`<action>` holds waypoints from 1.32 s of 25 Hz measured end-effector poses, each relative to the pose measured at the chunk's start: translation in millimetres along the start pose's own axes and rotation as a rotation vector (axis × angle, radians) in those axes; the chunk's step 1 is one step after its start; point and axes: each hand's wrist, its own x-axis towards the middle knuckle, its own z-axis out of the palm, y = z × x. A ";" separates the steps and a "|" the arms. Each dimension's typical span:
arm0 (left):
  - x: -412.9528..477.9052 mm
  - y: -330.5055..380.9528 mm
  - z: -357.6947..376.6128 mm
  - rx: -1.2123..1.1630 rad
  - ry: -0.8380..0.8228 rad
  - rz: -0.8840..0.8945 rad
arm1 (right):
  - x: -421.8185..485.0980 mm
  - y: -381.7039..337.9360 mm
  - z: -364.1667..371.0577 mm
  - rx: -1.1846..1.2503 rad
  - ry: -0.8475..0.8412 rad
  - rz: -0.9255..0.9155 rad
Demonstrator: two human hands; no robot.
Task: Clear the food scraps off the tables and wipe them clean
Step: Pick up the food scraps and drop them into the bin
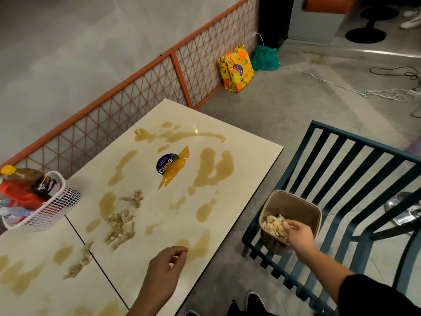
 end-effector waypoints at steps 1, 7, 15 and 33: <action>1.9 -5.5 -9.0 0.014 0.018 -0.015 | 10.4 -1.1 -3.2 0.006 0.032 0.012; 7.6 -29.3 -41.1 0.009 0.050 -0.070 | 17.7 -11.0 2.9 0.076 -0.121 0.115; -1.6 -79.8 -104.3 -0.091 0.123 -0.218 | -77.5 -49.8 120.3 -0.262 -0.344 -0.210; -100.1 -239.6 -159.1 -0.292 0.325 -0.479 | -179.9 -91.2 409.0 -1.534 -0.766 -1.166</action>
